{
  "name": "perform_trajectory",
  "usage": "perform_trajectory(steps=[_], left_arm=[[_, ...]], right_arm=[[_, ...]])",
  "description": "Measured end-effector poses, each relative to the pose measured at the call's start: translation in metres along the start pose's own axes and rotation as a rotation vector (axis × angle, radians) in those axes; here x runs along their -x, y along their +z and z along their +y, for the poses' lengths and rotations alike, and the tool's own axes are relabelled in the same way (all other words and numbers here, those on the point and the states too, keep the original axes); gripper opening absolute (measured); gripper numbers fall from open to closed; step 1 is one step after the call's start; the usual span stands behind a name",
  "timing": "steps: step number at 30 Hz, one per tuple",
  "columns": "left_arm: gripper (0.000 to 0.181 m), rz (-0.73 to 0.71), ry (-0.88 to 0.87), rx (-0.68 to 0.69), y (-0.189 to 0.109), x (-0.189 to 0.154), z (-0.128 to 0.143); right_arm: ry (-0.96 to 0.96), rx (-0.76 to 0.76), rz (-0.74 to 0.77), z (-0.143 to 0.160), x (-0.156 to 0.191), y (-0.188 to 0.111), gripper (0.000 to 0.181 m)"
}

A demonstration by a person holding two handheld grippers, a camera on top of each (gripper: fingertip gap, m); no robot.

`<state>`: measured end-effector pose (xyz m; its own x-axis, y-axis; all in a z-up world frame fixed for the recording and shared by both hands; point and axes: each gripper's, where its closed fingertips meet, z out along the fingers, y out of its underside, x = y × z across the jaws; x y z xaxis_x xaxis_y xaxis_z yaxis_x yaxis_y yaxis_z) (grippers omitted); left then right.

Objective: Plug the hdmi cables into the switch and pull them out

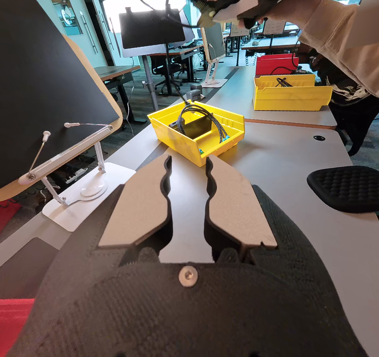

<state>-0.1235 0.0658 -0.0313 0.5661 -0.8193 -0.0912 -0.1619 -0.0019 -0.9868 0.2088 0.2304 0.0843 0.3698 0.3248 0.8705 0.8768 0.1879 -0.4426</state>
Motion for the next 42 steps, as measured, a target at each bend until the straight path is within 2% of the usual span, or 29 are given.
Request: perform_trajectory(steps=[5, 7, 11, 15, 19, 25, 29, 32, 35, 42], left_arm=[[0.032, 0.011, 0.011, 0.026, 0.006, -0.005, 0.005], [0.032, 0.014, 0.008, 0.033, 0.008, -0.005, 0.007], [0.032, 0.016, 0.004, 0.052, 0.009, -0.003, 0.013], [0.031, 0.018, -0.003, 0.067, 0.010, -0.001, 0.018], [0.031, 0.017, -0.010, 0.087, 0.012, 0.002, 0.024], [0.031, 0.020, -0.036, 0.115, 0.017, 0.008, 0.037], [0.030, 0.024, -0.046, 0.141, 0.022, 0.009, 0.046], [0.031, 0.026, -0.046, 0.153, 0.025, 0.008, 0.049], [0.031, 0.022, -0.041, 0.157, 0.025, 0.008, 0.048], [0.032, 0.022, -0.034, 0.184, 0.024, 0.005, 0.049]], right_arm=[[-0.017, 0.121, -0.221, 0.037, 0.057, 0.025, 0.027], [0.024, 0.157, -0.334, 0.048, 0.081, 0.034, 0.027], [0.097, 0.207, -0.451, 0.066, 0.112, 0.058, 0.027], [0.223, 0.243, -0.508, 0.087, 0.130, 0.086, 0.027], [0.275, 0.312, -0.479, 0.121, 0.135, 0.115, 0.028], [0.316, 0.379, -0.493, 0.161, 0.150, 0.138, 0.029], [0.457, 0.366, -0.545, 0.168, 0.154, 0.140, 0.029], [0.380, 0.452, -0.540, 0.190, 0.158, 0.136, 0.032], [0.412, 0.495, -0.533, 0.203, 0.160, 0.128, 0.037], [0.480, 0.447, -0.445, 0.200, 0.138, 0.099, 0.054]])
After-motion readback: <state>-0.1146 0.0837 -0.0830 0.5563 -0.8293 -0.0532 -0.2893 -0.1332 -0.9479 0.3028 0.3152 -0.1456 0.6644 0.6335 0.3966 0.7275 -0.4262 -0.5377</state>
